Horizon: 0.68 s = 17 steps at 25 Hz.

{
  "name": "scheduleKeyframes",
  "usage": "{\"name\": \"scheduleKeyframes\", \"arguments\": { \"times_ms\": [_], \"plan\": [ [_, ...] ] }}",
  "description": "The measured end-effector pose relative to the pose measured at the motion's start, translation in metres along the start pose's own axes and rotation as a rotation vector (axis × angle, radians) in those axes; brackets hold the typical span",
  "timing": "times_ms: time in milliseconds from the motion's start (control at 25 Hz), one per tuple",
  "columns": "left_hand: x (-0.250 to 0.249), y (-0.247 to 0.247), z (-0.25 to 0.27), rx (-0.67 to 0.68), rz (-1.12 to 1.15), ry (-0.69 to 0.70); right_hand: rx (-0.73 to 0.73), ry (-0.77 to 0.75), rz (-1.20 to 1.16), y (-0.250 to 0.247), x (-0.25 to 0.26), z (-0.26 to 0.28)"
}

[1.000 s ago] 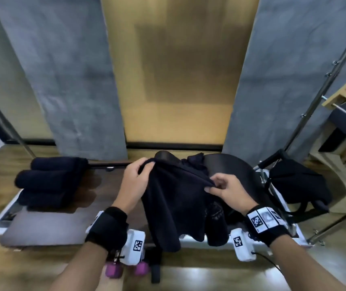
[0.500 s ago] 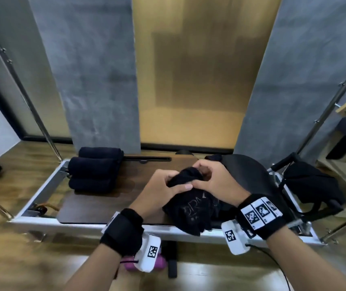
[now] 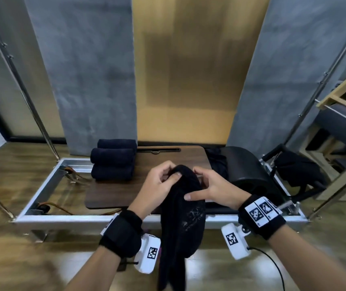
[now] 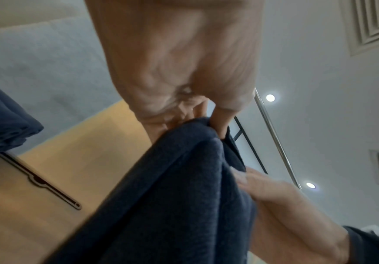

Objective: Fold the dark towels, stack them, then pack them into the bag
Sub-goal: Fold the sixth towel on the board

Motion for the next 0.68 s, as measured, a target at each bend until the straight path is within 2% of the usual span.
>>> {"name": "scheduleKeyframes", "arguments": {
  "times_ms": [80,200,320,400,440,560,680],
  "plan": [
    [0.001,-0.022,0.01,-0.064,0.022,-0.008,0.01,0.01,0.042,0.009,-0.002,0.009],
    [0.012,-0.044,0.029,-0.114,-0.003,-0.059,-0.144,-0.01,0.156,-0.005,0.003,0.015],
    [0.007,-0.03,0.04,0.007,-0.031,-0.041,-0.277,-0.162,0.319,-0.002,0.026,0.011],
    [-0.005,-0.013,0.041,0.081,-0.1,0.02,-0.281,-0.28,0.432,0.014,0.042,0.008],
    [-0.011,-0.012,0.038,0.068,-0.136,0.058,-0.279,-0.295,0.469,0.019,0.042,0.006],
    [-0.021,-0.031,0.03,-0.042,-0.17,0.141,-0.265,-0.193,0.49,0.008,0.026,0.009],
    [-0.01,-0.058,0.029,-0.108,-0.171,0.086,-0.271,-0.116,0.364,-0.009,0.009,0.015]
  ]
}}
Point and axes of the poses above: each hand's wrist, its own z-axis away from the middle knuckle, its own y-axis out of the palm, x = y × z, the point moved 10 cm from there along -z, towards the middle knuckle, and after that the axes turned 8 degrees about -x, right-handed, at the moved point
